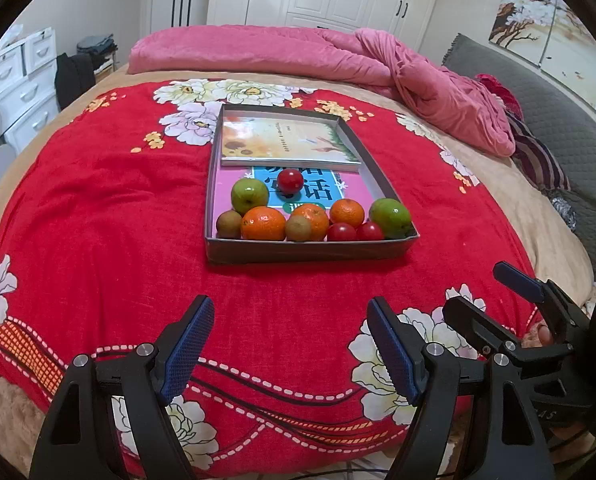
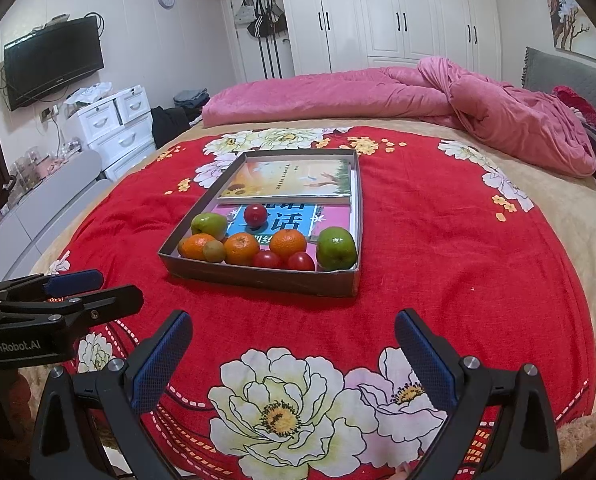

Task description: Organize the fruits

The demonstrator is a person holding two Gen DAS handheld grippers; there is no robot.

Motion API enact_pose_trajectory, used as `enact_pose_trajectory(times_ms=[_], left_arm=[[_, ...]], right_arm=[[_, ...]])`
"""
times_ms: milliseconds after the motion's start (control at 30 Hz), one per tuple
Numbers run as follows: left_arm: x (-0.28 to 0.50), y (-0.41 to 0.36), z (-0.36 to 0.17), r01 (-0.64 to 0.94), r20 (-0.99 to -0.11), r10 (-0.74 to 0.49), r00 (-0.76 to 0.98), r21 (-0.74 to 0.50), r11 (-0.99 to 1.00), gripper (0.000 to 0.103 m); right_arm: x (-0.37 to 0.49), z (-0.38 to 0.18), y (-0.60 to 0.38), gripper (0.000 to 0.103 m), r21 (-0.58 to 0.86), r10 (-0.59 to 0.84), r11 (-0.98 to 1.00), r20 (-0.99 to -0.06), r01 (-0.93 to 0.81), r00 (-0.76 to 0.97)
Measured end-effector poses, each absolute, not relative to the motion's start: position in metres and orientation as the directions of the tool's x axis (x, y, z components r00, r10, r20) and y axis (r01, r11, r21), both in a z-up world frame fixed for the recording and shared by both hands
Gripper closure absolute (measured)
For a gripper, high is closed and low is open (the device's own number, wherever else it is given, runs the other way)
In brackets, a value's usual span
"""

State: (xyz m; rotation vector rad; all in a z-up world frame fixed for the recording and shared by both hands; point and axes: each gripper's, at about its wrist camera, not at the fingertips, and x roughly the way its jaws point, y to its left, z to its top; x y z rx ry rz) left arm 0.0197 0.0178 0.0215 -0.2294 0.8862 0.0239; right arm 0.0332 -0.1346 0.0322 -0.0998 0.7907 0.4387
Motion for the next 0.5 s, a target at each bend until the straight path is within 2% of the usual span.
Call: enact_pose_trajectory(times_ms=[500], left_arm=[[0.0195,0.0185,0.0212,-0.123,-0.775,-0.053,0.630,-0.166,0.978,0.023]], right_arm=[[0.0342,0.0321,-0.1354,0.001,0.075,0.342,0.906,-0.709,-0.417,0.617]])
